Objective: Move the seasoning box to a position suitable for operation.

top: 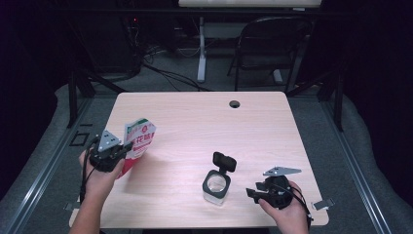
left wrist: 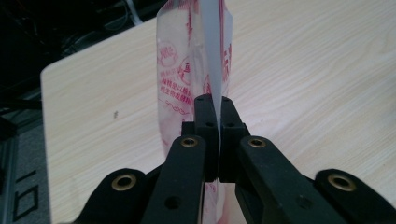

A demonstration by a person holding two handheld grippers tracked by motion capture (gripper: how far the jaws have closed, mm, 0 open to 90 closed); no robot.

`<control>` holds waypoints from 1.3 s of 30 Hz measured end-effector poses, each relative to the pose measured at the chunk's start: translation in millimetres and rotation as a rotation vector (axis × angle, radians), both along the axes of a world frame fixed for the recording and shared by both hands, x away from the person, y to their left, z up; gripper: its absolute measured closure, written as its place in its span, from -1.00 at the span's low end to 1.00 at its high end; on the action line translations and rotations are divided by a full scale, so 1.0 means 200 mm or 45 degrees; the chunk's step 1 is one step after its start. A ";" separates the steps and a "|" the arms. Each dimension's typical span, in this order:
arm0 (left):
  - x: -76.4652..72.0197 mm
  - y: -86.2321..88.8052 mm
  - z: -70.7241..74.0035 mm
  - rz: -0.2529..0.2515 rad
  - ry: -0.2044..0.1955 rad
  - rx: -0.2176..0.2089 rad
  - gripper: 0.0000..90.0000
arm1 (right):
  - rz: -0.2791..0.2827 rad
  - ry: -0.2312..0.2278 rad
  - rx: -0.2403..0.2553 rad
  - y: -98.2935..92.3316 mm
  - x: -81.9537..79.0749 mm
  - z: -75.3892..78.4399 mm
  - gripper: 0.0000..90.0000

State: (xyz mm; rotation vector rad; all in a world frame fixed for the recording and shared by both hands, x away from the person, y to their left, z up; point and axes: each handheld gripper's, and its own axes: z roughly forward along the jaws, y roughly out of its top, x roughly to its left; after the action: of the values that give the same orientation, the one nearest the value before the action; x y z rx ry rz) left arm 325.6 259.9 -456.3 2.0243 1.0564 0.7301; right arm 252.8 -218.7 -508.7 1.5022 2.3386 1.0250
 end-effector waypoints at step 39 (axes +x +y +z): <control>-0.12 -0.37 0.08 -0.454 0.024 -0.039 1.00 | -0.005 -0.015 0.004 -0.01 0.01 0.01 0.19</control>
State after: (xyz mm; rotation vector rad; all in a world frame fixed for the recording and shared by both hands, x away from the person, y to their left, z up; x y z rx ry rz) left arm 300.9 185.1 -441.2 2.1189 0.6832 0.5049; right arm 253.9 -220.9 -507.5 1.4971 2.3262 1.0345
